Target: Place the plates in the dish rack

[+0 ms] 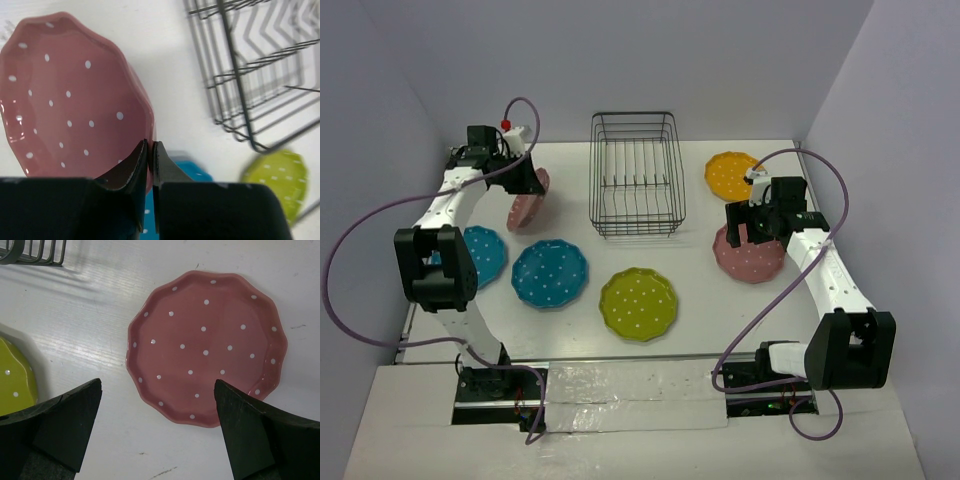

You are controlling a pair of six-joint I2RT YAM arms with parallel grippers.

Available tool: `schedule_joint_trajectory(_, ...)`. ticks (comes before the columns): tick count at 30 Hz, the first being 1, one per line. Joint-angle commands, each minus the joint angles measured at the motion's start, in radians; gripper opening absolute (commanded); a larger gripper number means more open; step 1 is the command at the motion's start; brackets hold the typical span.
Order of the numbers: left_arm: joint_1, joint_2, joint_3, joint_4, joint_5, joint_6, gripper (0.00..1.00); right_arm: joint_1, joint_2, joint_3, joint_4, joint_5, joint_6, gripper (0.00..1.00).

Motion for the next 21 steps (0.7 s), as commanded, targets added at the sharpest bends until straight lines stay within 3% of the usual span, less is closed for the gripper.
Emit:
schedule_joint_trajectory(1,0.039,-0.083,0.026,0.076,0.247,-0.126,0.0,0.006,-0.032,0.007,0.001,-0.01,-0.009,1.0)
schedule_joint_trajectory(5,0.089,-0.132,-0.04,0.216,0.408,-0.262,0.0,0.006,-0.036,0.008,-0.001,-0.01,-0.011,1.0)
schedule_joint_trajectory(9,0.118,-0.2,-0.117,0.462,0.461,-0.425,0.0,0.006,-0.036,0.014,-0.005,-0.011,-0.011,1.0)
schedule_joint_trajectory(15,0.13,-0.208,-0.12,0.501,0.48,-0.49,0.0,0.006,-0.032,0.019,-0.004,-0.017,-0.005,1.0)
schedule_joint_trajectory(17,0.151,-0.218,-0.152,0.591,0.508,-0.552,0.0,0.006,-0.03,0.022,-0.005,-0.017,-0.006,1.0)
schedule_joint_trajectory(21,0.164,-0.266,-0.228,0.873,0.563,-0.813,0.0,0.006,-0.029,0.026,-0.008,-0.017,-0.006,1.0)
